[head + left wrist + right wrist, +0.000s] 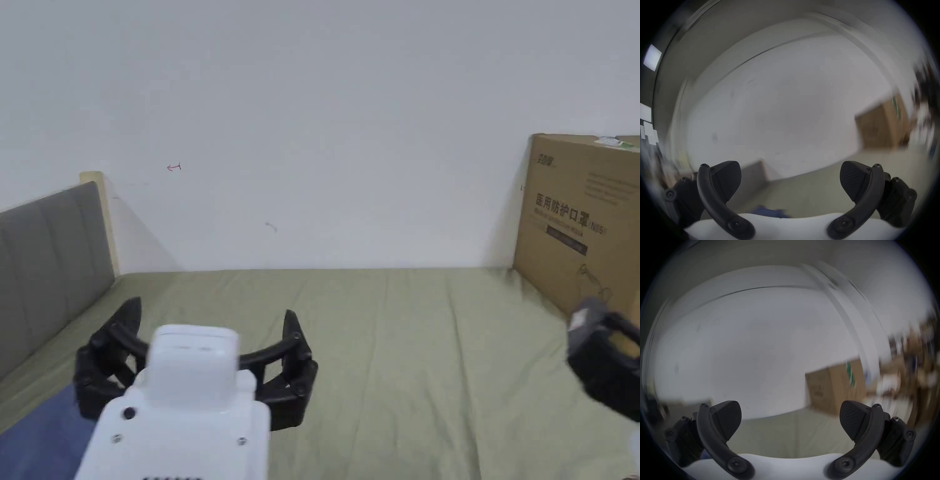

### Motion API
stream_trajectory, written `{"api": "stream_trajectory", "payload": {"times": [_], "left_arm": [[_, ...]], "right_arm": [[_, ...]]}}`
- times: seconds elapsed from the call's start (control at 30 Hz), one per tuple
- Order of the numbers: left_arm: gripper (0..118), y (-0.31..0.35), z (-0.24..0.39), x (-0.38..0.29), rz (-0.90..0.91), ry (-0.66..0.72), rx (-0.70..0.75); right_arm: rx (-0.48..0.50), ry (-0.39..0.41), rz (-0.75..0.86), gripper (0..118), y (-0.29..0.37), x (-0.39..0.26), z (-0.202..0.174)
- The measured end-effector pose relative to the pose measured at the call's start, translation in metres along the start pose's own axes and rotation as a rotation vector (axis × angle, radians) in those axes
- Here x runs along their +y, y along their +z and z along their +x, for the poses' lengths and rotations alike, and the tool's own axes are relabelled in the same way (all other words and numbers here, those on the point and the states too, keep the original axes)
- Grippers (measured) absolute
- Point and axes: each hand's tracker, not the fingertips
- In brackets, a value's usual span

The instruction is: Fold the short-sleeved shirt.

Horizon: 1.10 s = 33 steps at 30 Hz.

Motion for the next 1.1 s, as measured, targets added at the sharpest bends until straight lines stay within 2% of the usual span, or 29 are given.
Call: {"api": "stream_trajectory", "payload": {"times": [0.03,0.07,0.1,0.13,0.2,0.27,0.33,0.43,0.5,0.67,0.77,0.87,1.03,1.07,1.1], "left_arm": [[118,0.002,-0.005,-0.006,-0.006,0.049,-0.022],[118,0.004,-0.003,-0.014,-0.029,0.029,0.003],[118,0.005,-0.003,-0.022,-0.049,-0.003,0.028],[118,0.006,-0.003,-0.031,-0.086,-0.027,0.052],[118,0.008,0.004,-0.046,-0.187,-0.043,0.088],[118,0.013,0.003,-0.054,-0.213,0.021,0.073],[118,0.015,0.003,-0.055,-0.223,0.020,0.031],[118,0.015,0.010,-0.052,-0.177,-0.098,0.019],[118,0.018,0.014,-0.050,-0.150,-0.138,0.010],[118,0.022,0.018,-0.049,-0.168,-0.108,-0.057],[118,0.026,0.019,-0.050,-0.165,-0.089,-0.022],[118,0.029,0.017,-0.049,-0.135,-0.061,-0.001],[118,0.024,0.017,-0.045,-0.211,-0.102,0.012],[114,0.025,0.016,-0.045,-0.205,-0.105,0.010],[101,0.028,0.015,-0.044,-0.196,-0.106,0.007]], "right_arm": [[0.004,0.126,0.018,118,0.006,-0.008,-0.014],[0.024,0.219,0.024,118,0.012,-0.016,-0.026],[0.039,0.270,-0.069,118,0.001,-0.029,-0.005],[0.067,0.289,-0.125,118,0.001,-0.041,-0.008],[0.075,0.251,-0.243,118,0.003,-0.061,-0.014],[0.093,0.173,-0.253,118,0.011,-0.071,-0.009],[0.109,0.181,-0.262,118,0.011,-0.080,-0.010],[0.116,0.248,-0.230,118,0.020,-0.079,-0.014],[0.119,0.249,-0.214,118,0.025,-0.074,-0.015],[0.111,0.209,-0.201,118,0.025,-0.071,-0.014],[0.013,0.199,-0.235,118,0.022,-0.070,-0.012],[0.057,0.163,-0.305,118,0.019,-0.066,-0.004],[0.045,0.124,-0.269,118,0.026,-0.059,0.000],[0.059,0.120,-0.269,115,0.027,-0.056,0.000],[0.081,0.120,-0.260,108,0.028,-0.054,0.000]]}}
